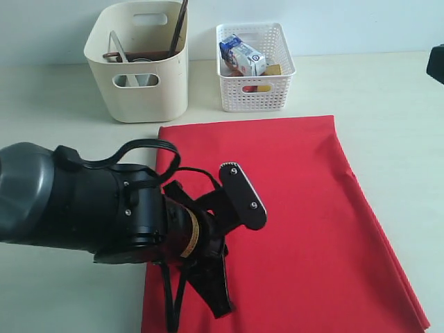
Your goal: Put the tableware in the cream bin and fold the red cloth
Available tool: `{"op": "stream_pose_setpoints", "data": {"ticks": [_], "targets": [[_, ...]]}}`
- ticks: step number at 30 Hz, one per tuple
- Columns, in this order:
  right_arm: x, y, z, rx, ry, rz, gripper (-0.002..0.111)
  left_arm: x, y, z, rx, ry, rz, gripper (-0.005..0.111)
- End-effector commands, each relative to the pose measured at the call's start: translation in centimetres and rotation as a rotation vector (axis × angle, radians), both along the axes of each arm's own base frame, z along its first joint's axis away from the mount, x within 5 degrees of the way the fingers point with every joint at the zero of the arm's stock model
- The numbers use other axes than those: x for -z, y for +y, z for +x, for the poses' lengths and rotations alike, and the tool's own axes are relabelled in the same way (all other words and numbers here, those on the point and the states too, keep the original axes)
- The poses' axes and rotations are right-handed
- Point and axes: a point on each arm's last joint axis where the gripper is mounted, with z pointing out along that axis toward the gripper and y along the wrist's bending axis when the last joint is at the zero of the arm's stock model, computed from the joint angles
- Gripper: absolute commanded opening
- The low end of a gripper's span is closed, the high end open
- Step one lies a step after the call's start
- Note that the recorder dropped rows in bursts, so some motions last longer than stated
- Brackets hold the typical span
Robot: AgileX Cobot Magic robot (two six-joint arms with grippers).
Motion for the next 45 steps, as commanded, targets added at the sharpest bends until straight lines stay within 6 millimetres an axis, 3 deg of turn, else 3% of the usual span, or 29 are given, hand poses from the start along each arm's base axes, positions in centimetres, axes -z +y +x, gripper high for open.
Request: {"op": "stream_pose_setpoints", "data": {"ticks": [1,8,11,15,19,24,29,34,45], "targets": [[1.1,0.6,1.0,0.005,0.062,-0.045,0.0,1.3,2.2,0.6,-0.03,0.022,0.062,0.002],[3.0,2.2,3.1,0.001,0.216,-0.146,0.0,0.6,2.4,1.3,-0.044,0.004,0.02,0.002],[3.7,3.1,4.1,-0.005,0.322,-0.2,0.0,-1.7,2.0,0.9,-0.027,-0.037,-0.055,0.002],[5.1,4.9,5.5,-0.077,0.434,-0.257,0.0,-6.4,2.5,0.7,-0.051,-0.109,-0.161,0.002],[7.4,7.0,6.8,-0.187,0.549,-0.291,0.0,-10.6,4.7,0.3,-0.12,-0.166,-0.25,0.002],[9.9,9.3,8.2,-0.29,0.687,-0.299,0.0,-13.3,8.9,-0.9,-0.246,-0.198,-0.364,0.002],[11.4,12.1,9.0,-0.405,0.728,-0.32,0.0,-14.2,12.9,-2.3,-0.346,-0.233,-0.456,0.002],[13.3,14.7,9.6,-0.462,0.717,-0.416,0.0,-14.3,15.5,-3.4,-0.41,-0.268,-0.529,0.002],[18.5,14.6,11.3,-0.404,0.762,-0.627,0.0,-14.4,17.1,-5.0,-0.444,-0.282,-0.617,0.002]]}}
